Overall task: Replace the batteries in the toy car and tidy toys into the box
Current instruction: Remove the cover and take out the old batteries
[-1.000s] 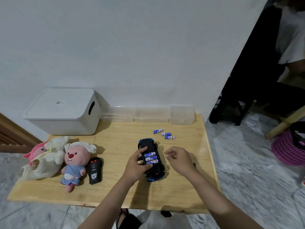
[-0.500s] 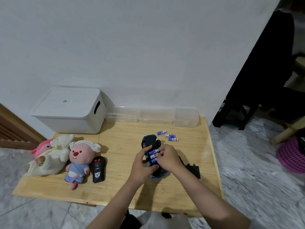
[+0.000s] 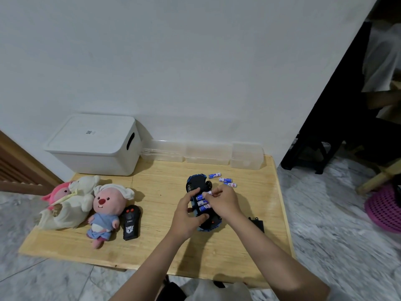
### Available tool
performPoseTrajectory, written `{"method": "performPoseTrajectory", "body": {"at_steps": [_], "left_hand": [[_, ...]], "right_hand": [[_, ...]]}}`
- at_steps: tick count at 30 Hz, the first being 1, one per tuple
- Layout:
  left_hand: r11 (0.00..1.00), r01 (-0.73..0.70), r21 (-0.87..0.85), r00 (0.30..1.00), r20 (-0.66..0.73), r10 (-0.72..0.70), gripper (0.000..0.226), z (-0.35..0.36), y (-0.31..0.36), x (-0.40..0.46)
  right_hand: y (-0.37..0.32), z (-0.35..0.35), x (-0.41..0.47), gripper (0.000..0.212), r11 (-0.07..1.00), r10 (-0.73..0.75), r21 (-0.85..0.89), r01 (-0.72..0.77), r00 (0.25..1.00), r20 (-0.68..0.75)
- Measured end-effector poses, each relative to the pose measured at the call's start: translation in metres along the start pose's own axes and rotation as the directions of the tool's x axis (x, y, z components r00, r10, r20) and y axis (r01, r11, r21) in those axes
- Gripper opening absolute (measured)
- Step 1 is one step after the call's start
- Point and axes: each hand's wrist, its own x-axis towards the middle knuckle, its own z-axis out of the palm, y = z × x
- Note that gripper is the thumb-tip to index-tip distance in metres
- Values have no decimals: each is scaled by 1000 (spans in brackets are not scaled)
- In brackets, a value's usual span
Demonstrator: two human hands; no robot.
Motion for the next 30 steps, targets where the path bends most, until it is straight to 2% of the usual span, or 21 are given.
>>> {"method": "performPoseTrajectory", "body": {"at_steps": [3, 5, 8, 11, 14, 16, 19, 25, 30], "left_hand": [[1000, 5, 3, 1000, -4, -5, 75, -1, -1, 1], [1000, 13, -5, 1000, -17, -13, 75, -1, -1, 2], [1000, 23, -14, 999, -42, -24, 75, -3, -1, 2], [999, 34, -28, 997, -62, -36, 76, -3, 1, 2], [999, 39, -23, 997, -71, -40, 79, -2, 2, 2], [1000, 29, -3, 997, -69, -29, 79, -1, 3, 2], [1000, 20, 7, 997, -74, -19, 79, -1, 4, 2], [999, -38, 15, 996, -82, 39, 80, -2, 5, -2], [996, -74, 50, 993, -86, 78, 81, -4, 4, -1]], "right_hand": [[-5, 0, -4, 18, 986, -29, 164, 42, 996, -82], [-8, -5, -3, 15, 954, 21, 298, 18, 992, -126], [-8, -13, 4, 23, 902, 104, 426, -72, 993, -53], [-6, -16, 1, 23, 961, 107, 250, -116, 993, 50], [-1, -13, -3, 24, 999, 41, -26, -38, 990, 133], [0, -9, -4, 18, 995, 32, -97, -15, 985, 172], [-2, -4, -6, 24, 994, 39, -109, -21, 985, 167], [-2, -1, -7, 21, 994, 99, -56, -91, 984, 149], [-5, 0, -11, 26, 996, 51, -75, -43, 993, 108]]}}
